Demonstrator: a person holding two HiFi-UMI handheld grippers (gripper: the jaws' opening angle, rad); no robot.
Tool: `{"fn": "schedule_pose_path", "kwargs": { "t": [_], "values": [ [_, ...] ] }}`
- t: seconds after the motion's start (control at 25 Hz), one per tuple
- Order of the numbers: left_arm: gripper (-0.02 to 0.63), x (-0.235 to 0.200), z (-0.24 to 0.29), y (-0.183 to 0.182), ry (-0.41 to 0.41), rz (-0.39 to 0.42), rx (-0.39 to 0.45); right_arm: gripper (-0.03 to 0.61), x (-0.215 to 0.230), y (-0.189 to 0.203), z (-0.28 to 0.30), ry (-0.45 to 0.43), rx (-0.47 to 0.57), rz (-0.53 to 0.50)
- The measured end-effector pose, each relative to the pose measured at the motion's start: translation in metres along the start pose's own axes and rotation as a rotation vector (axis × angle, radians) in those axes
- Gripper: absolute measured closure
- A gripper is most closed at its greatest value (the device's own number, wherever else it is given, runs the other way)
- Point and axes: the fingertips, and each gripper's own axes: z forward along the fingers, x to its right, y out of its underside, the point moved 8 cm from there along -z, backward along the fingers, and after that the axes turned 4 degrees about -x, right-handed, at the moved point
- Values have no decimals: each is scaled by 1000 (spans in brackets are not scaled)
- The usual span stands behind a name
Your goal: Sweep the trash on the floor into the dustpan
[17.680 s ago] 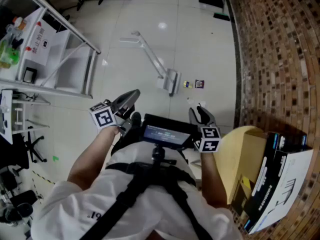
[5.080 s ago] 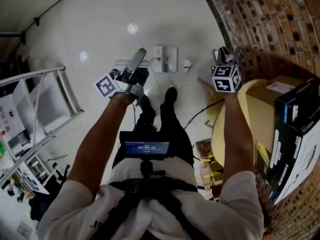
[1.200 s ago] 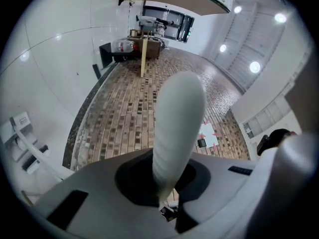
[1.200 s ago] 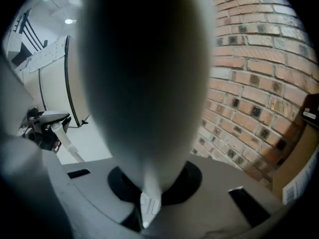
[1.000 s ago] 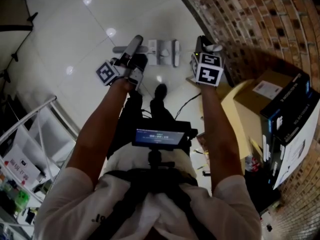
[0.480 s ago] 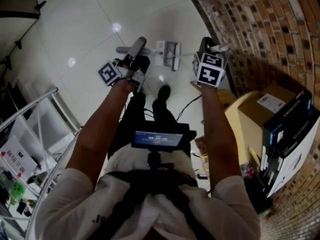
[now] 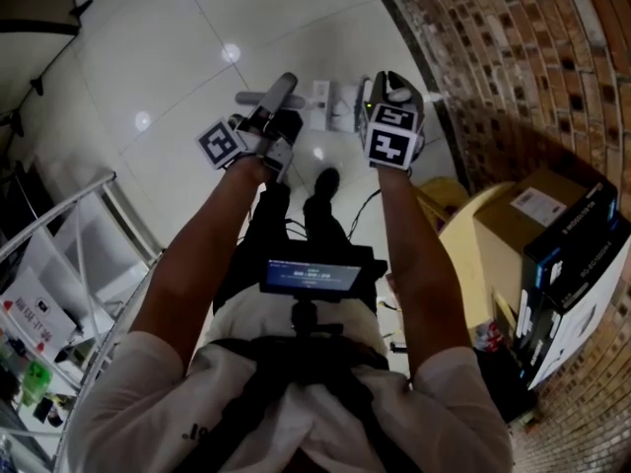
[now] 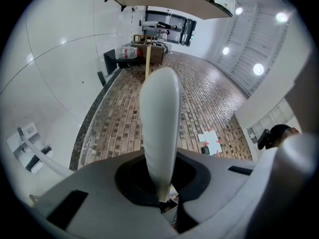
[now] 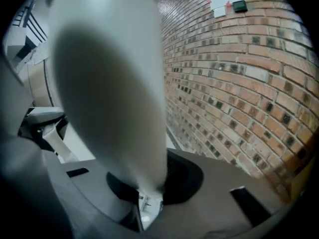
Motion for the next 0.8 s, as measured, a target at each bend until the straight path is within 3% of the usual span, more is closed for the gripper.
{"fn": "schedule_pose_path", "kwargs": {
  "t": [0.16, 0.24, 0.48, 0.6, 0.68, 0.8],
  "values": [
    [600, 0, -1, -5, 0, 2, -6, 512, -36, 5, 0, -133, -11, -68],
    [600, 0, 0, -7, 4, 1, -12, 508, -46, 5, -2, -152, -12, -58],
    [600, 0, 2, -7, 13, -9, -23, 515, -50, -5, -9, -29, -17, 97],
    [600, -1, 3, -6, 13, -14, -26, 517, -51, -4, -7, -17, -31, 143],
    [600, -1, 5, -6, 17, -14, -30, 511, -55, -3, -4, -52, -44, 124],
    [600, 0, 7, -7, 24, -15, -34, 436, -62, -7, -1, -194, -54, 139]
  ]
}}
